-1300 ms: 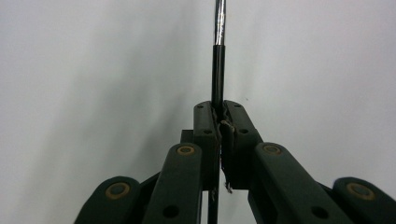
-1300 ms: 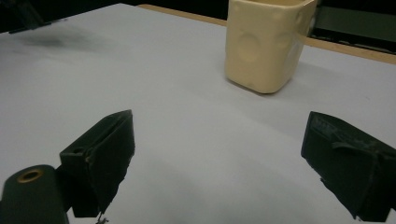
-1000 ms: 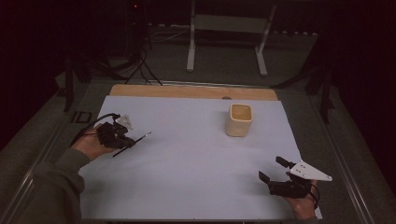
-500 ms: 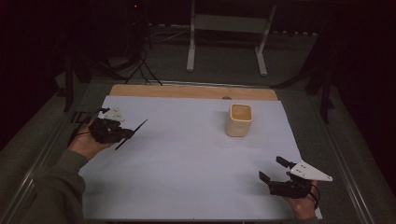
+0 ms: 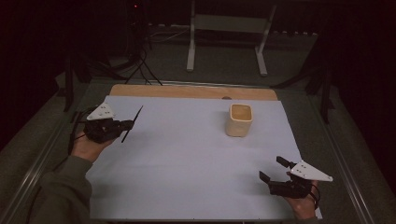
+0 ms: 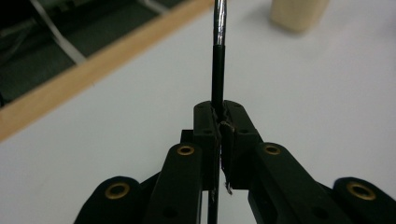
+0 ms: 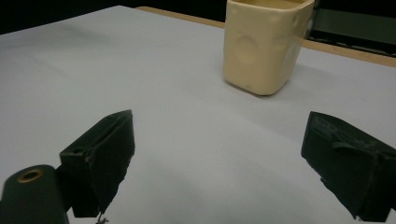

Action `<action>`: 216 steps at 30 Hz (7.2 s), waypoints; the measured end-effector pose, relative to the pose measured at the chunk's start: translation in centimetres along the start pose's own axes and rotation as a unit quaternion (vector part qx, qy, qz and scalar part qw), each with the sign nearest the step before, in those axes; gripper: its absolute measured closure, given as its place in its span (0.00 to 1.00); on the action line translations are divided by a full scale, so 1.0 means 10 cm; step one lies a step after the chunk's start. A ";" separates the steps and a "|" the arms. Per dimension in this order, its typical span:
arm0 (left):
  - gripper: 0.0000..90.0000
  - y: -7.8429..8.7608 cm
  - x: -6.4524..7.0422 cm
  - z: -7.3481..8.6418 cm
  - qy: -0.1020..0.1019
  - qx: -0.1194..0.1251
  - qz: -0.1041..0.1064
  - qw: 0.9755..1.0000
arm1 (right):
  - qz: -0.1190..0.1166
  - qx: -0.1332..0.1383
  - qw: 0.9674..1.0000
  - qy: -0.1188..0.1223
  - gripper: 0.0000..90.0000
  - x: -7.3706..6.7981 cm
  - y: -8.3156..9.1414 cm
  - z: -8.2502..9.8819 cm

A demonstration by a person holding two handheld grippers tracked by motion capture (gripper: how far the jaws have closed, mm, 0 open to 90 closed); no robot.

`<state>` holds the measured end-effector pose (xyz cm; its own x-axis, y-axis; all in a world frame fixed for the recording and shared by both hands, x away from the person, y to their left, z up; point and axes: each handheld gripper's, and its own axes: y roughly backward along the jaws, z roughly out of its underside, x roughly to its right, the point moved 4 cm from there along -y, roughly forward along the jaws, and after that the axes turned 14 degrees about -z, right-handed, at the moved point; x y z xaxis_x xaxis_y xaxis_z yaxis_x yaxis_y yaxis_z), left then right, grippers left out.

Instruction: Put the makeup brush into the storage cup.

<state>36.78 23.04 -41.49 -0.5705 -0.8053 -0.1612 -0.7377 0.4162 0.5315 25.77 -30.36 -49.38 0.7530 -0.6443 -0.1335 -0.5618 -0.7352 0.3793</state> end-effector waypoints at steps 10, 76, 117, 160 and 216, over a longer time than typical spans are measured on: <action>0.96 0.02 0.06 -0.09 0.037 0.063 0.014 0.997 | 0.000 0.000 1.000 -0.001 0.11 0.00 0.00 0.00; 0.96 -0.41 0.77 -0.33 0.035 0.131 0.086 0.987 | -0.060 0.020 0.998 0.002 0.11 -0.04 -0.11 -0.38; 0.96 -0.55 1.28 -0.54 0.038 0.158 0.134 0.977 | -0.159 0.051 0.985 0.043 0.16 -0.34 -0.85 -1.33; 0.96 -0.58 1.76 -0.60 0.022 0.180 0.254 0.950 | -0.276 0.067 0.958 0.043 0.70 -0.53 -1.10 -1.49; 0.18 -0.64 1.67 -0.54 -0.006 0.129 0.144 0.981 | -0.285 0.085 0.954 0.046 0.95 -0.49 -1.07 -1.55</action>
<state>33.91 4.71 -43.07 -0.7714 -0.6346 -0.0467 -0.6118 0.7195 0.3288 33.41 -16.09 -38.64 0.9752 -0.1144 -0.1894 -0.0938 -0.9890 0.1145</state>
